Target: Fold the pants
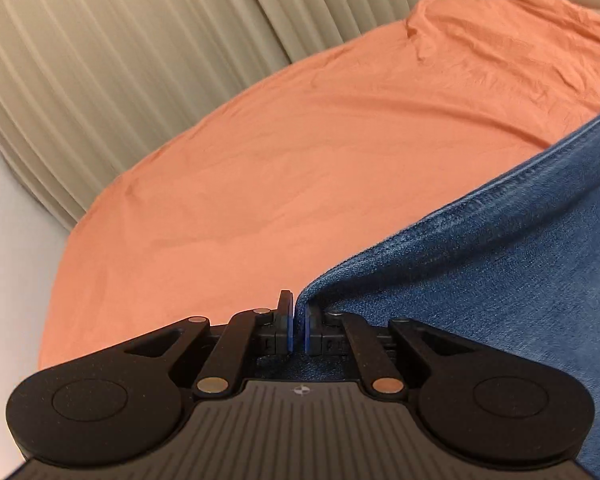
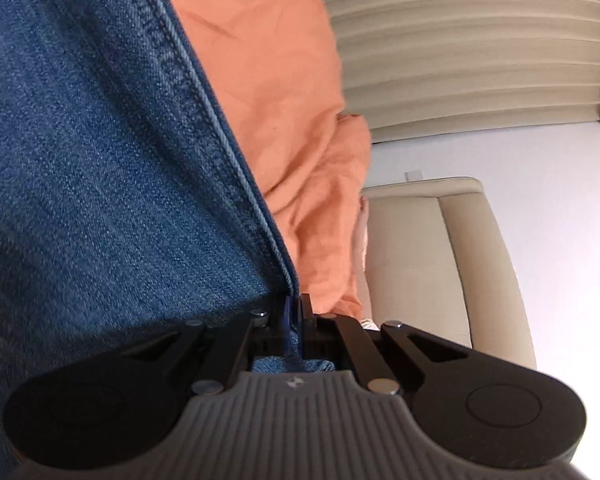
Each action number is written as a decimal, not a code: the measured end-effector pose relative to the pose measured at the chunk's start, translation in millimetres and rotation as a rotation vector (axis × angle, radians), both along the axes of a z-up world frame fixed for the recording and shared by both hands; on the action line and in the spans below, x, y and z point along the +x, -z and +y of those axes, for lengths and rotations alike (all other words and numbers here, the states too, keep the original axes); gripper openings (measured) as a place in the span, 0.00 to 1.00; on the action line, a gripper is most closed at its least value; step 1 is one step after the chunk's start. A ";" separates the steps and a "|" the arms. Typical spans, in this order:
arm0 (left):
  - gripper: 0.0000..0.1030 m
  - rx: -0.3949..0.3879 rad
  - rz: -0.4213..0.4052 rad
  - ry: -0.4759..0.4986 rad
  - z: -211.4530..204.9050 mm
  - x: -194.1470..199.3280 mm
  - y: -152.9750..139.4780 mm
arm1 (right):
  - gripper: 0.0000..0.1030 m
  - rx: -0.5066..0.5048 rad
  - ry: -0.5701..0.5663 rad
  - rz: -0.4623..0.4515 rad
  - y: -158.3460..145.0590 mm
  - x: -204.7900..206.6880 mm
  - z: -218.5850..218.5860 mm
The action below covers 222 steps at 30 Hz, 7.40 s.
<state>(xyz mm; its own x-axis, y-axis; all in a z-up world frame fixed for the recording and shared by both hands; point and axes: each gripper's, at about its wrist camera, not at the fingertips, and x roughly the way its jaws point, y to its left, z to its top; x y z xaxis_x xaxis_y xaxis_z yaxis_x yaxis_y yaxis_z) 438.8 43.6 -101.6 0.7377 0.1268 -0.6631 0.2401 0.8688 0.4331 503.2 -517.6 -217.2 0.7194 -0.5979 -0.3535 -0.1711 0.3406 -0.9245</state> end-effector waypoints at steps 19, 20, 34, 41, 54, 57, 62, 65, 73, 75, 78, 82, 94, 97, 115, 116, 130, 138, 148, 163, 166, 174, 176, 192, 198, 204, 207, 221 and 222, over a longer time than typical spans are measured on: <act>0.85 0.079 0.037 0.013 -0.2 -7.4 10.7 | 0.60 0.260 0.137 -0.099 -23.7 7.1 -9.2; 0.85 0.076 0.039 0.014 2.0 -15.1 5.2 | 0.60 0.309 0.153 -0.115 -34.9 -4.1 -10.9; 0.84 -0.293 0.105 -0.217 103.4 -137.5 -57.9 | 0.58 1.178 0.253 -0.038 -96.5 -146.7 75.9; 0.81 -0.529 0.146 -0.400 164.1 -186.3 -35.8 | 0.58 1.397 0.126 0.081 -76.2 -186.3 211.7; 0.81 -1.088 0.110 -0.646 221.4 -156.0 47.8 | 0.58 1.400 0.002 0.238 -24.0 -226.4 357.5; 0.77 -1.075 0.118 -0.645 221.0 -138.2 60.7 | 0.59 1.362 -0.028 0.229 -29.1 -221.8 365.6; 0.40 -0.999 0.085 -0.651 215.1 -114.9 53.9 | 0.58 1.302 -0.149 0.214 -43.4 -219.2 384.2; 0.26 -0.899 0.049 -0.637 207.9 -107.4 31.0 | 0.59 1.195 -0.250 0.197 -47.8 -219.9 402.2; 0.17 -0.733 0.048 -0.592 192.6 -98.8 27.4 | 0.52 1.000 -0.326 0.150 -34.6 -209.6 420.8; 0.17 -0.724 0.043 -0.592 191.2 -98.8 28.7 | 0.39 0.970 -0.324 0.158 -30.7 -209.5 422.4; 0.17 -0.705 0.032 -0.594 189.9 -100.7 24.4 | 0.06 0.971 -0.315 0.191 -33.3 -216.3 416.9; 0.16 -0.628 0.011 -0.587 183.8 -109.3 -0.7 | 0.02 1.016 -0.339 0.200 -57.6 -227.9 409.7; 0.17 -0.511 0.084 -0.723 245.6 -197.8 3.8 | 0.02 1.254 -0.303 0.412 -45.6 -275.9 436.8; 0.17 -0.421 0.071 -0.718 231.2 -194.2 26.8 | 0.02 1.312 -0.236 0.418 -27.1 -269.6 428.4; 0.64 -0.120 -0.037 -0.560 167.4 -193.4 -42.0 | 0.31 1.537 0.091 0.224 -95.7 -288.3 259.9; 0.64 -0.128 -0.045 -0.532 157.1 -194.3 -49.4 | 0.32 1.549 0.120 0.191 -101.0 -285.8 241.6; 0.57 -0.463 0.047 -0.129 2.7 -144.3 -70.8 | 0.58 1.843 0.605 -0.225 -121.2 -252.0 -58.2; 0.45 -0.498 0.175 -0.016 -98.1 -87.2 -27.0 | 0.60 1.983 0.739 -0.354 -71.1 -214.1 -138.3; 0.41 -0.527 0.310 0.117 -184.2 -45.7 18.4 | 0.40 2.075 0.752 -0.382 -3.5 -179.5 -182.7; 0.38 -0.438 0.320 0.211 -230.1 -10.3 59.1 | 0.04 1.832 0.605 -0.300 -9.9 -164.2 -178.8; 0.33 -0.412 0.302 0.229 -239.8 -0.2 60.8 | 0.04 1.818 0.611 -0.290 -12.7 -161.6 -177.7; 0.22 -0.349 0.270 0.227 -272.1 26.9 74.9 | 0.05 1.744 0.603 -0.269 -19.8 -158.1 -169.1; 0.22 -0.343 0.261 0.220 -277.9 29.6 75.4 | 0.05 1.734 0.606 -0.265 -20.5 -157.2 -168.4; 0.10 -0.397 0.368 0.290 -285.2 -79.6 60.6 | 0.05 1.646 0.612 -0.262 -48.5 -150.3 -156.2; 0.02 -0.491 0.414 0.274 -283.6 -120.1 59.8 | 0.05 1.584 0.550 -0.274 -85.5 -149.7 -141.0; 0.03 -0.574 0.531 0.299 -276.4 -155.1 65.3 | 0.05 1.492 0.427 -0.293 -140.0 -150.4 -106.0; 0.03 -0.600 0.509 0.319 -260.8 -171.6 53.8 | 0.05 1.453 0.323 -0.314 -175.9 -156.7 -79.7; 0.05 -0.701 0.233 0.124 -102.7 -192.0 -35.6 | 0.05 1.238 -0.157 -0.237 -269.4 -180.2 136.4; 0.05 -0.706 0.216 0.106 -94.5 -193.9 -38.5 | 0.05 1.234 -0.179 -0.218 -267.7 -181.6 153.0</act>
<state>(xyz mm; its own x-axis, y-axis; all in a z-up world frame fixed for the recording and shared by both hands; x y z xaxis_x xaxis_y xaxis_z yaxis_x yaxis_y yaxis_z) 244.8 -51.0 -63.1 0.5665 -0.4478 -0.6918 0.3546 0.8903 -0.2858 321.7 -364.7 50.5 0.8693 0.1549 -0.4693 -0.1880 0.9819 -0.0242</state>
